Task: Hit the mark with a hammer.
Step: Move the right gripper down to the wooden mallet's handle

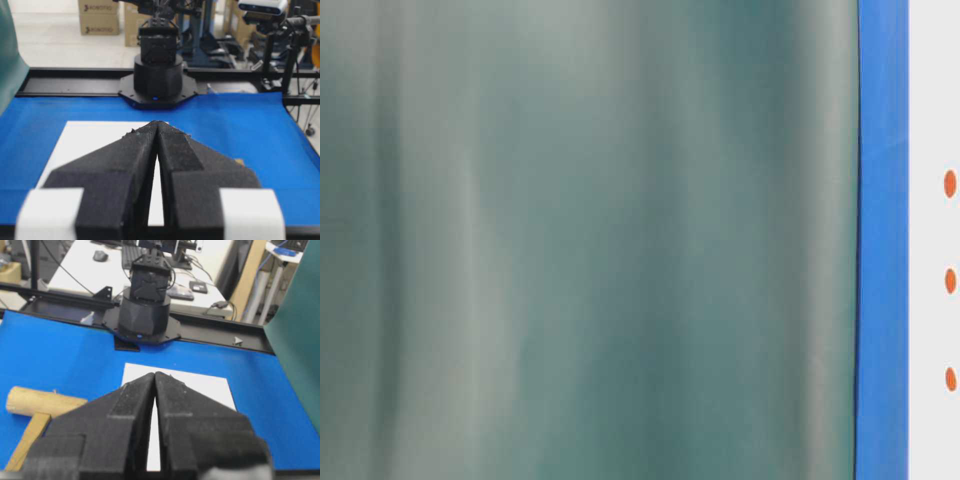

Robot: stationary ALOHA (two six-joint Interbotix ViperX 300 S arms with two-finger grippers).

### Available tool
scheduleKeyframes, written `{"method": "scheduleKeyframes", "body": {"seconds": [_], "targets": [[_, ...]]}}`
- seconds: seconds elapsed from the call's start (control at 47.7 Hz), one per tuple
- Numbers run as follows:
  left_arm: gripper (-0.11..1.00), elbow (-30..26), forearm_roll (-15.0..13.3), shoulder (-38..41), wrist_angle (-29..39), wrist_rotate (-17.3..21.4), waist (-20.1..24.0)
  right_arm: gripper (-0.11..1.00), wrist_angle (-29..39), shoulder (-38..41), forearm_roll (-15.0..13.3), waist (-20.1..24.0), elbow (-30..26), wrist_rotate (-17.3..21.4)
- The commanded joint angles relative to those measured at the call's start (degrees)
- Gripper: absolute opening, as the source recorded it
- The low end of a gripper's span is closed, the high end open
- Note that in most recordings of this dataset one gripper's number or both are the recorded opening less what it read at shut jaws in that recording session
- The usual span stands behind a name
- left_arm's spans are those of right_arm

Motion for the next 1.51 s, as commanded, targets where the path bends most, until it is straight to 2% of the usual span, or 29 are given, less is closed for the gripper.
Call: {"method": "scheduleKeyframes", "body": {"seconds": [0.0, 0.126, 0.336, 0.503, 0.587, 0.692, 0.797, 0.965, 1.027, 1.237, 1.489], "targets": [[0.00, -1.05, -1.05, 0.35, -0.18, -1.05, -0.44, 0.00, -0.18, 0.79, 0.35, -0.09, -1.93, 0.53], [0.00, -1.05, -1.05, 0.35, 0.44, -1.67, -0.44, -0.05, 1.93, 2.37, 2.20, 0.09, -3.60, 2.37], [0.00, -0.97, -1.05, 0.35, 1.23, -1.76, -0.44, -0.05, 3.08, 7.21, 2.29, 3.34, -5.63, 7.47], [0.00, -0.88, -1.05, 0.35, 1.32, -1.76, -0.44, -0.03, 2.02, 12.13, 2.55, 7.29, -7.82, 9.67], [0.00, -0.88, -1.05, 0.35, 1.32, -1.76, -0.35, 0.03, 1.05, 15.91, 2.90, 9.76, -9.23, 10.37], [0.00, -0.62, -1.05, 0.35, 1.32, -1.85, -0.44, 0.16, -0.70, 20.57, 4.22, 12.30, -10.81, 10.72], [0.00, -0.53, -1.05, 0.35, 1.23, -1.76, -0.44, 0.37, -1.58, 25.93, 6.42, 14.15, -13.01, 10.72], [0.00, -0.26, -1.05, 0.35, 1.32, -1.76, -0.44, 0.76, -1.23, 32.78, 8.17, 15.56, -16.52, 10.72], [0.00, -0.18, -1.05, 0.35, 1.32, -1.76, -0.44, 0.84, -0.62, 35.24, 8.96, 15.73, -18.02, 10.72], [0.00, 0.00, -1.05, 0.26, 1.23, -1.76, -0.44, 0.86, 0.26, 41.84, 9.67, 15.91, -21.62, 10.72], [0.00, 0.18, -1.05, 0.26, 1.23, -1.85, -0.44, 0.86, 0.35, 53.70, 12.39, 16.26, -26.54, 10.72]]}}
